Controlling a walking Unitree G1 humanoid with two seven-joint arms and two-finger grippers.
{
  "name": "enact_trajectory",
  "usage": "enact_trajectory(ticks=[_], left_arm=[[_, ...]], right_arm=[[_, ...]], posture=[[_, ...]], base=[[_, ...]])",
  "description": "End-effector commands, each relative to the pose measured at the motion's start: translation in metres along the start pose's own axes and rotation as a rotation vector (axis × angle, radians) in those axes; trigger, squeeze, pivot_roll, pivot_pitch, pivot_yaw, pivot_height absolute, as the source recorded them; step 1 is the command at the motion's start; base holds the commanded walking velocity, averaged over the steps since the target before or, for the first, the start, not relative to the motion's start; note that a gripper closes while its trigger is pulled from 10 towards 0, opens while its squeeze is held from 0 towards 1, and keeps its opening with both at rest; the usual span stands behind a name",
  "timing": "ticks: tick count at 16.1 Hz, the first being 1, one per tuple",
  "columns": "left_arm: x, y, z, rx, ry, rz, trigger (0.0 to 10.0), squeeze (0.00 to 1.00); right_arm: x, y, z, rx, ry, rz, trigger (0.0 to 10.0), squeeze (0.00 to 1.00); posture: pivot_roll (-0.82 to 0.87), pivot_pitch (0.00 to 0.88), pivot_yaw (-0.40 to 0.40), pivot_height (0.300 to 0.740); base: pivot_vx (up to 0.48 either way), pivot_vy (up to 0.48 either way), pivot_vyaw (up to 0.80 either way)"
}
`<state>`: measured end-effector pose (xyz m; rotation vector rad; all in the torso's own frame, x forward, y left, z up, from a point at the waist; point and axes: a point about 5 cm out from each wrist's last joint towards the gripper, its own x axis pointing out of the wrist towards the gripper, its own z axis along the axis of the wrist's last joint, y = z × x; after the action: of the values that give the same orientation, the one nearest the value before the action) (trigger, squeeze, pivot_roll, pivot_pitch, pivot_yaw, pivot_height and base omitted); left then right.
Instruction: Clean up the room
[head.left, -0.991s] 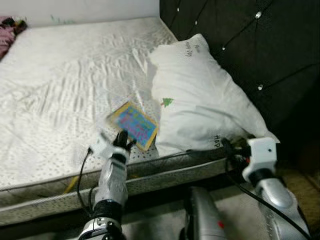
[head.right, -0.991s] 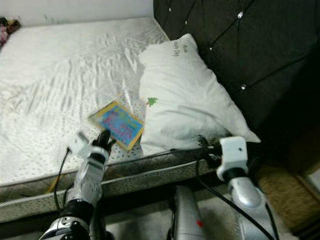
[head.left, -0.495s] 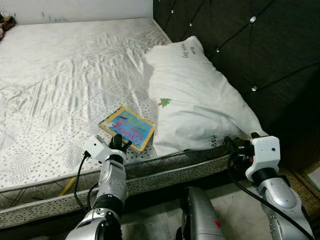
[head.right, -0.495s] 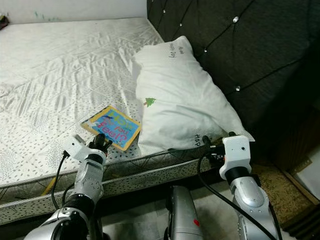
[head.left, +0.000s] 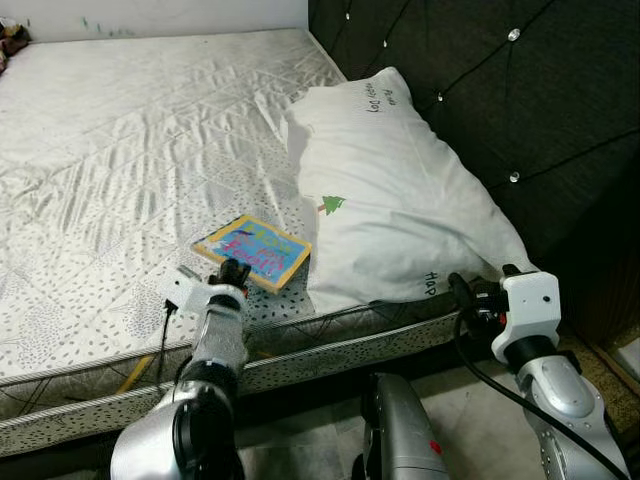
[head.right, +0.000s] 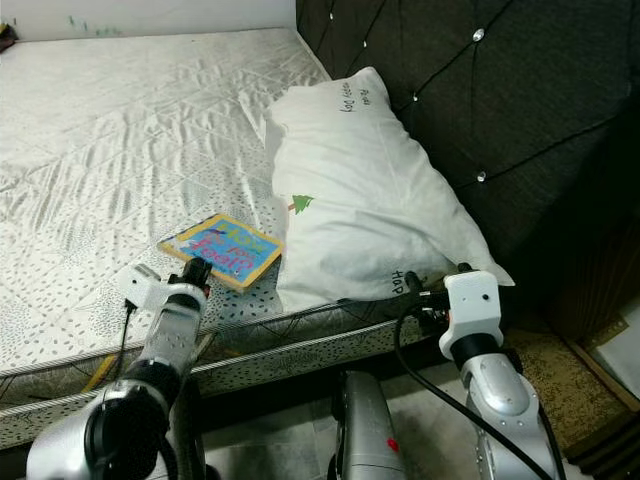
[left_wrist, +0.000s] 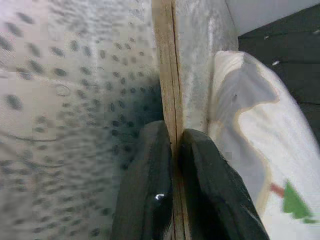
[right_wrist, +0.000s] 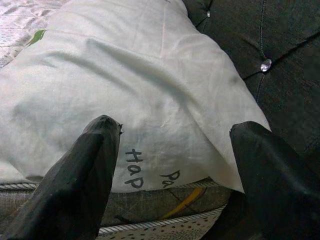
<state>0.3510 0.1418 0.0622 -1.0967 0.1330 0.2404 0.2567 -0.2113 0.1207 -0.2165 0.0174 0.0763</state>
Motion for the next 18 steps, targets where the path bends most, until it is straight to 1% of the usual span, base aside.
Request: enact_trajectory(ticks=[1,3,4,5,6,7,8,9,10,11,12,13,14,16,17,18], left_arm=[[0.005,-0.017,0.005,-0.008,-0.030,-0.066,10.0,0.00],[0.008,-0.027,0.012,0.031,-0.065,-0.102,10.0,0.00],[0.009,-0.028,0.013,0.042,-0.068,-0.107,10.0,0.00],[0.008,-0.027,0.009,0.068,-0.049,-0.101,10.0,0.00],[0.004,-0.022,-0.004,0.112,0.003,-0.077,10.0,0.00],[0.000,-0.015,-0.015,0.139,0.050,-0.043,10.0,0.00],[-0.008,-0.001,-0.033,0.203,0.139,0.030,10.0,0.00],[-0.014,0.006,-0.045,0.239,0.214,0.052,10.0,0.00],[-0.016,0.008,-0.050,0.266,0.236,0.057,10.0,0.96],[-0.018,0.010,-0.054,0.343,0.283,0.078,10.0,1.00],[-0.017,0.008,-0.053,0.329,0.277,0.068,10.0,1.00],[-0.016,0.009,-0.053,0.352,0.289,0.074,10.0,1.00],[-0.018,0.012,-0.057,0.389,0.331,0.082,10.0,1.00],[-0.021,0.017,-0.061,0.465,0.384,0.094,10.0,1.00],[-0.024,0.020,-0.066,0.545,0.446,0.098,10.0,1.00],[-0.026,0.020,-0.069,0.588,0.474,0.086,10.0,1.00]], right_arm=[[-0.001,-0.004,0.008,-0.017,-0.025,-0.010,10.0,0.00],[-0.002,-0.005,0.008,-0.019,-0.024,-0.014,10.0,0.00],[-0.003,-0.005,0.008,-0.020,-0.024,-0.014,10.0,0.00],[-0.003,-0.003,0.007,-0.019,-0.023,-0.013,10.0,0.00],[-0.003,-0.001,0.007,-0.016,-0.023,-0.010,10.0,0.00],[-0.002,0.001,0.007,-0.014,-0.024,-0.007,10.0,0.00],[-0.001,0.002,0.008,-0.013,-0.027,-0.004,10.0,0.00],[-0.001,0.002,0.008,-0.013,-0.028,-0.003,10.0,0.00],[-0.001,0.002,0.009,-0.014,-0.030,-0.004,10.0,0.00],[-0.002,0.001,0.009,-0.015,-0.030,-0.007,10.0,0.00],[-0.002,0.001,0.008,-0.015,-0.029,-0.011,10.0,0.00],[-0.002,0.001,0.008,-0.013,-0.030,-0.014,10.0,0.00],[-0.001,0.002,0.009,-0.011,-0.032,-0.016,10.0,0.00],[-0.001,0.005,0.009,-0.006,-0.036,-0.014,10.0,0.00],[0.000,0.006,0.008,-0.005,-0.036,-0.011,10.0,0.00],[0.000,0.007,0.009,-0.005,-0.037,-0.010,10.0,0.00]], posture=[[-0.22,0.091,-0.025,0.539],[-0.22,0.091,-0.025,0.539],[-0.22,0.091,-0.025,0.539],[-0.22,0.092,-0.022,0.539],[-0.22,0.091,-0.021,0.539],[-0.22,0.092,-0.021,0.539],[-0.22,0.091,-0.021,0.539],[-0.22,0.092,-0.019,0.539],[-0.22,0.092,-0.017,0.539],[-0.22,0.091,-0.014,0.539],[-0.22,0.091,-0.010,0.539],[-0.22,0.089,-0.006,0.539],[-0.22,0.088,-0.004,0.539],[-0.22,0.083,-0.002,0.539],[-0.21,0.084,-0.004,0.539],[-0.21,0.083,-0.005,0.539]], base=[[0.000,0.000,0.00],[0.000,0.000,0.00],[0.000,0.000,0.00],[0.000,0.000,0.00],[0.000,0.000,0.00],[0.000,0.000,0.00],[0.000,0.000,0.00],[0.000,0.000,0.00],[0.000,0.000,0.00],[0.000,0.000,0.00],[0.000,0.000,0.00],[0.000,0.000,0.00],[0.000,0.000,0.00],[0.000,0.000,0.00],[0.000,0.000,0.00],[0.000,0.000,0.00]])
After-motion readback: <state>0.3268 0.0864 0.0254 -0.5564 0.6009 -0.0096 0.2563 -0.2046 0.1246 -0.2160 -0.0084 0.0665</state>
